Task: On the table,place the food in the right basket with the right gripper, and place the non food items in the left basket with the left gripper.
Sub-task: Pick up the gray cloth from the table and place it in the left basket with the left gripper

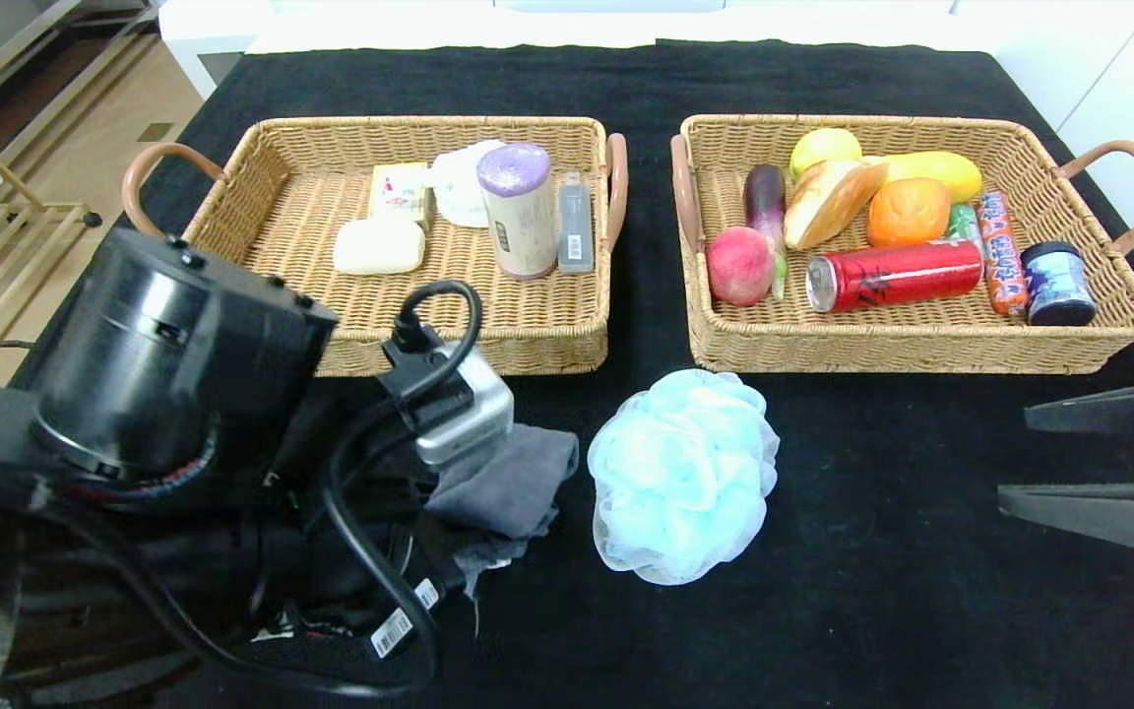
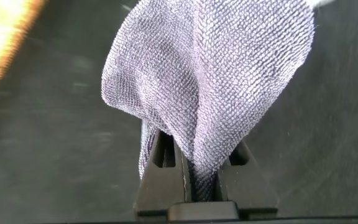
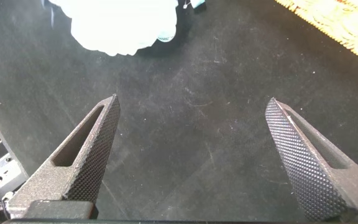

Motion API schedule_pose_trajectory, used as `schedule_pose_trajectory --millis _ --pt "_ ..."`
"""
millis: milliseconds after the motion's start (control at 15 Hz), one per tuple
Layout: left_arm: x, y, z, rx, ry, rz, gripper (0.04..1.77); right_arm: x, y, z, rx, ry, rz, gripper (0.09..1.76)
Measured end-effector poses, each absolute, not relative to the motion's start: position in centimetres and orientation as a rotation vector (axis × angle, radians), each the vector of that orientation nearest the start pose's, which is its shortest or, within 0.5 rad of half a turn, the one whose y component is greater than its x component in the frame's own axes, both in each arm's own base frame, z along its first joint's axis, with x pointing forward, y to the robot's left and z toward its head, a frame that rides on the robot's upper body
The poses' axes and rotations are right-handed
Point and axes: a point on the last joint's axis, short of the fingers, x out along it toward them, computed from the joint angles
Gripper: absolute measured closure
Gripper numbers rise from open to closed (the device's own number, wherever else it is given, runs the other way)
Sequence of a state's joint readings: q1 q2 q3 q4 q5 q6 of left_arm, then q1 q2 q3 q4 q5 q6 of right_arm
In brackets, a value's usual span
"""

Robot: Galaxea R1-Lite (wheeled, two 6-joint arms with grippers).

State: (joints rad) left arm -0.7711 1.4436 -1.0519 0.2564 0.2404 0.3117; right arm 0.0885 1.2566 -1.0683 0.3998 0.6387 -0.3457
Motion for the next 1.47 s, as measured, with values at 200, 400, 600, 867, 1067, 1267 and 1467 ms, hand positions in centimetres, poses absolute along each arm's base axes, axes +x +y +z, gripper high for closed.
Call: schedule_pose_trajectory --millis 200,400,600,867,1067,1267,1467 --pt "17.3 -15.0 26.6 0.557 0.407 -0.553 1.54 17.4 2.9 27.1 -0.157 0.453 0.795 0.14" --pt "17.9 -14.0 29.2 0.499 0.334 -0.482 1.54 17.5 2.9 27.1 -0.156 0.455 0.795 0.14" --pt "19.3 -12.2 31.4 0.442 0.281 -0.412 1.54 17.5 2.9 27.1 -0.156 0.456 0.796 0.14" --pt "22.0 -9.7 33.5 0.366 0.24 -0.322 1.54 17.5 2.9 27.1 -0.157 0.455 0.796 0.14" --pt "24.7 -7.8 34.4 0.303 0.23 -0.261 1.54 17.5 2.9 27.1 -0.157 0.455 0.796 0.14" --pt "27.5 -6.2 34.7 0.25 0.233 -0.214 1.54 17.6 2.9 27.1 -0.157 0.451 0.795 0.14" --pt "30.0 -4.5 34.5 0.218 0.242 -0.184 1.54 17.6 2.9 27.1 -0.157 0.451 0.795 0.14"
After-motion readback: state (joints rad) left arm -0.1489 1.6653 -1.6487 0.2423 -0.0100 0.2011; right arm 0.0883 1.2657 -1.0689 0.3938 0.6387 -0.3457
